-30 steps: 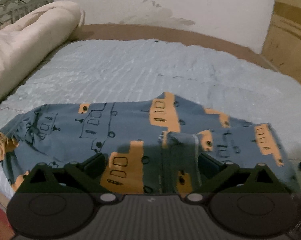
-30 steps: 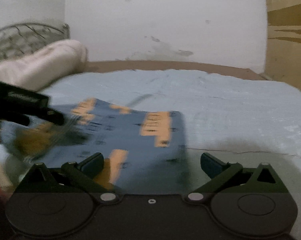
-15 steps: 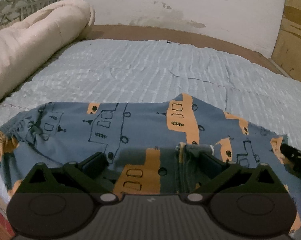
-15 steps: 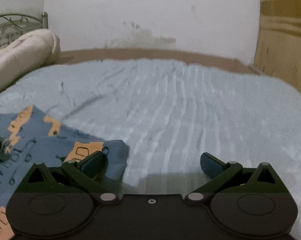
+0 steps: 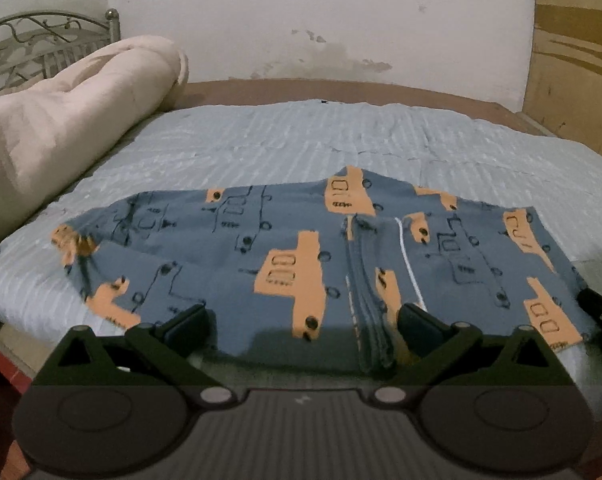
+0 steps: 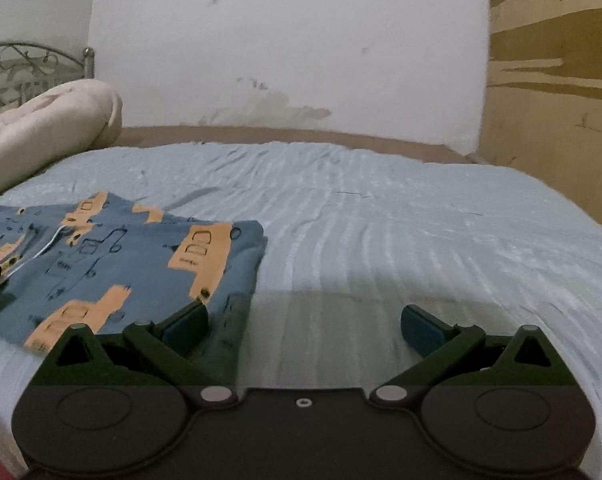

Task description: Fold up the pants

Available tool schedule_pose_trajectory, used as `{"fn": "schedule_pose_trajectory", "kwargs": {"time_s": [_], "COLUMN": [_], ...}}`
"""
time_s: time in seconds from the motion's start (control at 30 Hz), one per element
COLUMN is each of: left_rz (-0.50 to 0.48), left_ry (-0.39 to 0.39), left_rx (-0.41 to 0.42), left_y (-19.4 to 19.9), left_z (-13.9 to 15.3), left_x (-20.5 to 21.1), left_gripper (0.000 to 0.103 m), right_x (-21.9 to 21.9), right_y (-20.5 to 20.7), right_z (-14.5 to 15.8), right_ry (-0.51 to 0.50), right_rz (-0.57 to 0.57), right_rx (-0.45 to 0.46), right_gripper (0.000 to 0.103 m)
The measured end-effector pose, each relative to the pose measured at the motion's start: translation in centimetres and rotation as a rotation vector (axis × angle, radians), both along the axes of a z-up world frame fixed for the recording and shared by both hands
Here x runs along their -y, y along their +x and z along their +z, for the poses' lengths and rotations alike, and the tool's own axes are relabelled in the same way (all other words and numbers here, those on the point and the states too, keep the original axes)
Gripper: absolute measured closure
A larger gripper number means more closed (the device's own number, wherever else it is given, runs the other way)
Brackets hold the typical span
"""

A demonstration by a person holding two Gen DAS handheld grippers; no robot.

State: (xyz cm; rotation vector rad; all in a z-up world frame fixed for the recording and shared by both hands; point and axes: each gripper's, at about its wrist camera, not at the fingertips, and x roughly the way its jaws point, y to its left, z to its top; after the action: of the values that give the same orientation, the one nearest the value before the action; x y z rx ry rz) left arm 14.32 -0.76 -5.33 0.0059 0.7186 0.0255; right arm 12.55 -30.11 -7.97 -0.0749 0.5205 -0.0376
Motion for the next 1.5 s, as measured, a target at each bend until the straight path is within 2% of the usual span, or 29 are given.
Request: {"fn": "schedule_pose_trajectory", "kwargs": {"time_s": [0.27, 0.43, 0.57, 0.73, 0.87, 1.0, 1.13, 1.33, 1.5], "left_rz": [-0.009, -0.008, 0.055, 0.143, 0.226, 0.281, 0.284, 0.271, 0.24], "left_ry": [-0.005, -0.022, -0.003, 0.045, 0.061, 0.001, -0.081, -0.128, -0.188], "left_rx": [0.013, 0.036, 0.077, 0.123, 0.119, 0.089, 0.074, 0.091, 0.116], "left_y": [-0.2, -0.6, -0.7, -0.6, -0.7, -1.0, -1.4, -0.6, 0.9], "left_z": [-0.6, 1.0, 3.0, 5.7, 5.9, 4.2, 2.3, 0.8, 0.5], "left_x": [-0.5, -1.5, -3.5, -7.5, -11.0, -13.6, -15.0, -15.7, -16.1], "left_gripper": [0.0, 0.001, 0.001, 0.001, 0.001, 0.001, 0.001, 0.001, 0.003], "right_x": [-0.8, -1.0, -2.2, -5.8, -9.8, -13.6, -15.7, -15.9, -15.3], "right_y": [-0.8, -1.1, -1.9, -1.3, -0.1, 0.9, 2.2, 3.4, 3.7], "right_z": [-1.4, -0.6, 0.9, 1.8, 1.8, 1.3, 0.7, -1.1, -1.9], "right_ry": [-0.058, -0.063, -0.035, -0.004, -0.002, -0.044, -0.097, -0.111, -0.053], "right_rz": [0.004, -0.011, 0.009, 0.14, 0.271, 0.357, 0.339, 0.351, 0.352], "right_rx": [0.032, 0.042, 0.129, 0.163, 0.154, 0.138, 0.118, 0.094, 0.106], "right_gripper": [0.001, 0.001, 0.001, 0.001, 0.001, 0.001, 0.001, 0.001, 0.001]}}
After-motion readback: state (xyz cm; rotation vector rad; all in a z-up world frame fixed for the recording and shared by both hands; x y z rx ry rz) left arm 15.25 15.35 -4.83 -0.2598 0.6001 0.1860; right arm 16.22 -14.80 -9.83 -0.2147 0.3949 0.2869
